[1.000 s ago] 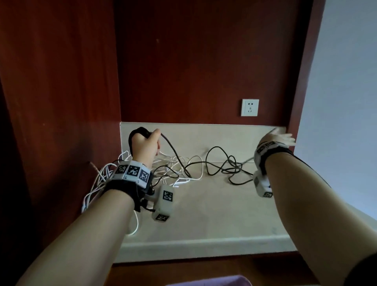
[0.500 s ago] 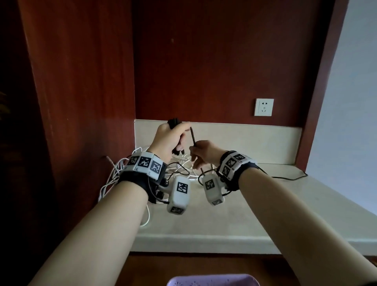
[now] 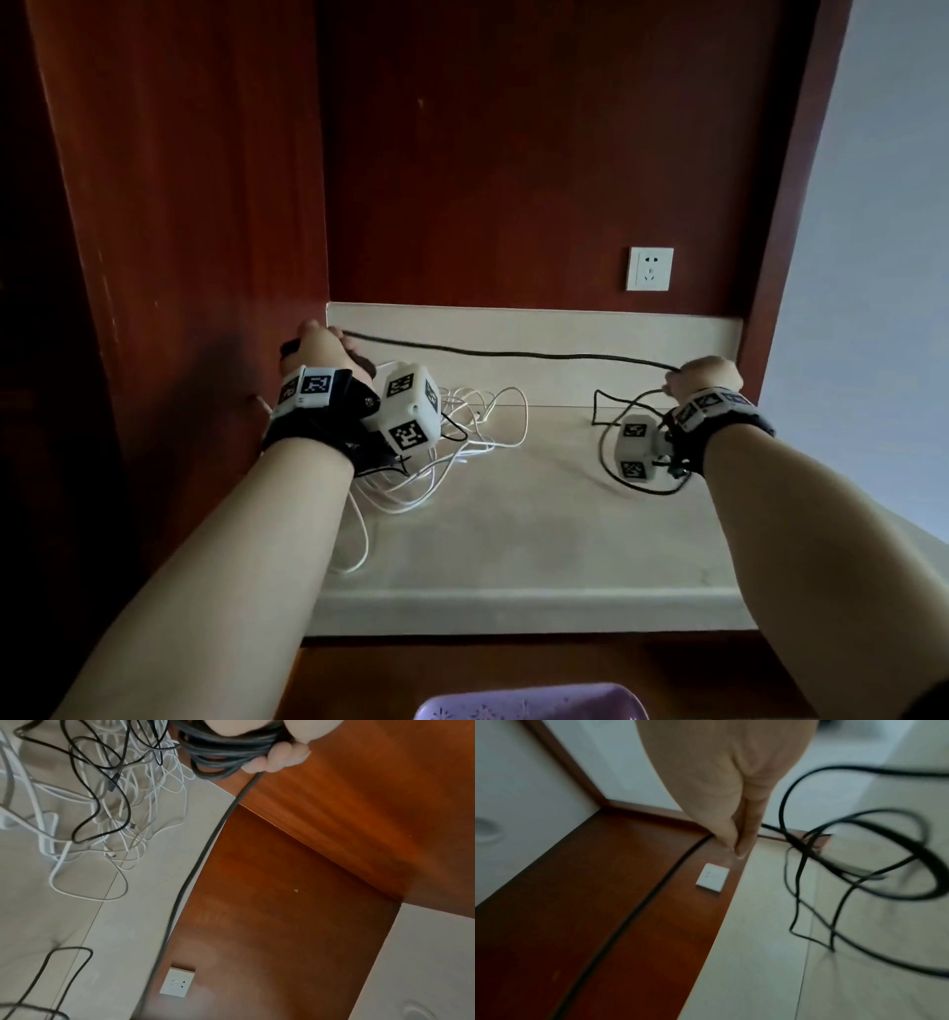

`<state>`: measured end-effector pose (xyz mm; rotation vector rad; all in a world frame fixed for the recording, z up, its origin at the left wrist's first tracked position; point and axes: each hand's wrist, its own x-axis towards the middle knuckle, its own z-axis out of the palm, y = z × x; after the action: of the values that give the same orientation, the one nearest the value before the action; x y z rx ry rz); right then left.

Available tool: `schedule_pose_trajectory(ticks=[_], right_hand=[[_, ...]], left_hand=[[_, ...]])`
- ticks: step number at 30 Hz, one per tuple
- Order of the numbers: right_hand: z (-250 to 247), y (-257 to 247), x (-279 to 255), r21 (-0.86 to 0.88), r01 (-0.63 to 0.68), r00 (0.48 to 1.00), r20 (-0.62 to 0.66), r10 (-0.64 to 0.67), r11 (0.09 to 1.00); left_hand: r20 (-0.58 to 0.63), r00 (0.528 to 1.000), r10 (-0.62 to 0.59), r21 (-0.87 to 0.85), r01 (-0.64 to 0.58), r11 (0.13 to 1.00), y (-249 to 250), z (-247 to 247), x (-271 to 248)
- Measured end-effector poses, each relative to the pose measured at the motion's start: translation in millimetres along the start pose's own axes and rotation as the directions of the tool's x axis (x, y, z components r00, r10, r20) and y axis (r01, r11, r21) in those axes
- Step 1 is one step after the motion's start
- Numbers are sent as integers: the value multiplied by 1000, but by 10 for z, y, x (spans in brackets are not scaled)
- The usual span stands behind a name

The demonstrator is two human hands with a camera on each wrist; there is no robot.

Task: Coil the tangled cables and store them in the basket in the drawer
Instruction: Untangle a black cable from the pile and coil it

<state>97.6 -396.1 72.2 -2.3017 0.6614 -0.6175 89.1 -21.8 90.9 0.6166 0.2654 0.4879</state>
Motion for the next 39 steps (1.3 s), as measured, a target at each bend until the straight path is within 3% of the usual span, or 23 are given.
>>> schedule_pose_trajectory(ticks=[3, 5, 7, 10, 13, 16, 17, 19, 22, 24, 26, 29, 31, 33, 35, 37, 39], right_hand=[[-53, -353, -105, -80, 269, 952, -126, -278, 960], [-18, -657, -261, -102, 496, 866, -14, -500, 862], [79, -947, -504, -62, 665, 737, 216, -640, 745], [182, -1229, -848, 133, 724, 559, 462, -689, 676], [134, -1243, -933, 134, 721, 506, 569, -648, 680], [12, -1133, -834, 30, 716, 561, 569, -601, 697], [-23, -1088, -786, 21, 701, 578, 569, -585, 713], [-64, -1003, -722, 89, 644, 587, 579, -565, 760], [-64, -821, -619, -12, 640, 641, 559, -525, 768], [-82, -605, -518, -209, 645, 700, 548, -458, 735], [-175, -364, -372, -408, 602, 778, 492, -390, 686], [-418, -170, -173, -551, 478, 877, 339, -340, 684], [-564, -178, -127, -636, 359, 928, 164, -335, 683], [-675, -222, -107, -726, 269, 918, -4, -396, 633], [-798, -170, -66, -757, 252, 876, -87, -474, 603], [-908, -10, 39, -739, 252, 895, -67, -440, 624], [-903, 116, 116, -678, 260, 962, 118, -247, 688]], left_hand=[[7, 994, 109, 157, -109, 982, -92, 71, -120], [176, 960, 219, 307, -265, 914, -209, 203, -232], [408, 879, 249, 402, -417, 815, -313, 336, -371], [655, 741, 147, 566, -610, 555, -390, 480, -534], [764, 643, -59, 634, -730, 255, -459, 472, -614], [788, 562, -250, 593, -803, 64, -508, 401, -614], [788, 551, -274, 580, -814, 29, -523, 391, -620], [795, 554, -247, 579, -814, 41, -561, 399, -630], [784, 618, -60, 621, -784, 29, -553, 481, -704], [773, 626, 106, 632, -774, -40, -462, 545, -704], [741, 631, 228, 657, -752, -56, -305, 598, -628], [642, 703, 306, 736, -677, 12, -142, 593, -458], [608, 733, 306, 766, -643, 20, -164, 555, -438], [578, 756, 306, 786, -617, 38, -178, 494, -396], [501, 796, 338, 834, -549, 58, -62, 378, -262], [403, 834, 377, 892, -449, 42, 141, 188, -33], [328, 866, 379, 939, -342, -31, 266, -4, 153]])
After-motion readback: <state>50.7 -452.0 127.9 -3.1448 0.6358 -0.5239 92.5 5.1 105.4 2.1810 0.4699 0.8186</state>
